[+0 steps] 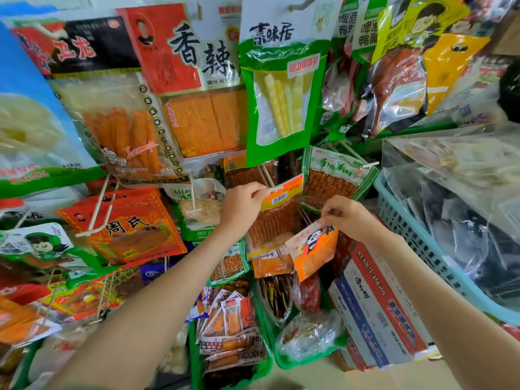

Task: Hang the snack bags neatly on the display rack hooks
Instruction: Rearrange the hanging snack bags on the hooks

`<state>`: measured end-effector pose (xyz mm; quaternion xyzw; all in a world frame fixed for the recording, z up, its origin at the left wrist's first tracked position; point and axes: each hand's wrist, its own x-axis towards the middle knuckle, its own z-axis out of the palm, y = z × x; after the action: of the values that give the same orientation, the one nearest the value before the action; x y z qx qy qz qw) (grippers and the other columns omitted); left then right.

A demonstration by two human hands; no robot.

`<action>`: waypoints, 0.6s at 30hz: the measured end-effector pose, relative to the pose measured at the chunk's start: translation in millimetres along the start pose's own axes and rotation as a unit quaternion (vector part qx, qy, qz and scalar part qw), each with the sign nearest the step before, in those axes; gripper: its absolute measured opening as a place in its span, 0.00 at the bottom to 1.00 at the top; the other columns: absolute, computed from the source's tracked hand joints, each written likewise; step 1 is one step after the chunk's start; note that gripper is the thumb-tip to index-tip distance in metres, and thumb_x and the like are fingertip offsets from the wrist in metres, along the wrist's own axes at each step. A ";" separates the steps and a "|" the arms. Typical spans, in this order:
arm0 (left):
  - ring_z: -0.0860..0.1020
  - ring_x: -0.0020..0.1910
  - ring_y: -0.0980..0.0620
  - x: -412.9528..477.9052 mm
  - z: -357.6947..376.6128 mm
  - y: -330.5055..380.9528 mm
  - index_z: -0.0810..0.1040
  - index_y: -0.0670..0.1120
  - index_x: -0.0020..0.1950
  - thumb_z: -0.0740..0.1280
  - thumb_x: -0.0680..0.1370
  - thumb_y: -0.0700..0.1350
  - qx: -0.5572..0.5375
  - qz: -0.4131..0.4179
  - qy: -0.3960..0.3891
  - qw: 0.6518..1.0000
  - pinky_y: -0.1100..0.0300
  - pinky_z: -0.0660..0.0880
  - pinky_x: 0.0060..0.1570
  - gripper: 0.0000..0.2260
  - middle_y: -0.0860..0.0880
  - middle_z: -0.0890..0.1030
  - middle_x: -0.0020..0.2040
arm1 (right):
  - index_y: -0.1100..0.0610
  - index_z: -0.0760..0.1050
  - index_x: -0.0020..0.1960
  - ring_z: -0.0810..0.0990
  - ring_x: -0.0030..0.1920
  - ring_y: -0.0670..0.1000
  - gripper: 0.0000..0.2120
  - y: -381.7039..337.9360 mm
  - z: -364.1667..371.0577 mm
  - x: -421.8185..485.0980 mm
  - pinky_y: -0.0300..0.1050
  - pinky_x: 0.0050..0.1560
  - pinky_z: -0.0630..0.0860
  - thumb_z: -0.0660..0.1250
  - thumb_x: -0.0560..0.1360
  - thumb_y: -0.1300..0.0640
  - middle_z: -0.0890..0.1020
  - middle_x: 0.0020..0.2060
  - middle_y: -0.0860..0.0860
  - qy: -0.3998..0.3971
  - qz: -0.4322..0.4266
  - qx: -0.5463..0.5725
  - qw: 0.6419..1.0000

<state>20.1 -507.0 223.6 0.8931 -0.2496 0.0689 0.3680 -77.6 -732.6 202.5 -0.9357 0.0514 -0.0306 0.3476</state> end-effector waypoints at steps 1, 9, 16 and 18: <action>0.75 0.35 0.58 1.5 -0.2 -0.1 0.82 0.46 0.53 0.63 0.79 0.47 0.005 0.000 -0.001 1.000 0.69 0.66 0.30 0.10 0.50 0.84 0.45 | 0.58 0.76 0.39 0.73 0.37 0.46 0.04 -0.1 -0.1 -1.7 0.35 0.39 0.68 0.70 0.71 0.60 0.75 0.40 0.48 0.002 -0.001 0.003 1.000; 0.76 0.37 0.53 5.8 2.0 0.1 0.82 0.47 0.52 0.62 0.79 0.47 0.040 -0.012 0.006 0.999 0.62 0.64 0.30 0.10 0.50 0.84 0.44 | 0.60 0.76 0.40 0.75 0.33 0.38 0.04 -3.4 -2.4 -9.2 0.27 0.36 0.69 0.70 0.72 0.61 0.76 0.40 0.49 0.014 -0.004 0.019 1.000; 0.77 0.36 0.48 10.3 1.8 1.2 0.80 0.45 0.51 0.60 0.80 0.47 0.111 0.007 -0.009 0.994 0.59 0.66 0.29 0.10 0.47 0.82 0.39 | 0.55 0.76 0.39 0.76 0.38 0.46 0.05 -3.7 2.8 -1.1 0.35 0.38 0.70 0.70 0.72 0.57 0.77 0.41 0.48 0.000 0.011 0.020 1.000; 0.78 0.37 0.47 14.4 3.7 -1.0 0.79 0.44 0.49 0.59 0.80 0.46 0.123 0.015 -0.010 0.992 0.57 0.70 0.33 0.11 0.46 0.82 0.39 | 0.53 0.76 0.38 0.76 0.39 0.48 0.05 -4.6 3.7 2.1 0.37 0.38 0.70 0.70 0.72 0.57 0.77 0.41 0.47 -0.005 0.015 0.019 1.000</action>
<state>32.8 -514.6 224.7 0.9283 -0.2562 0.0958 0.2521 -74.8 -727.1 202.7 -0.9284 0.0629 -0.0216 0.3656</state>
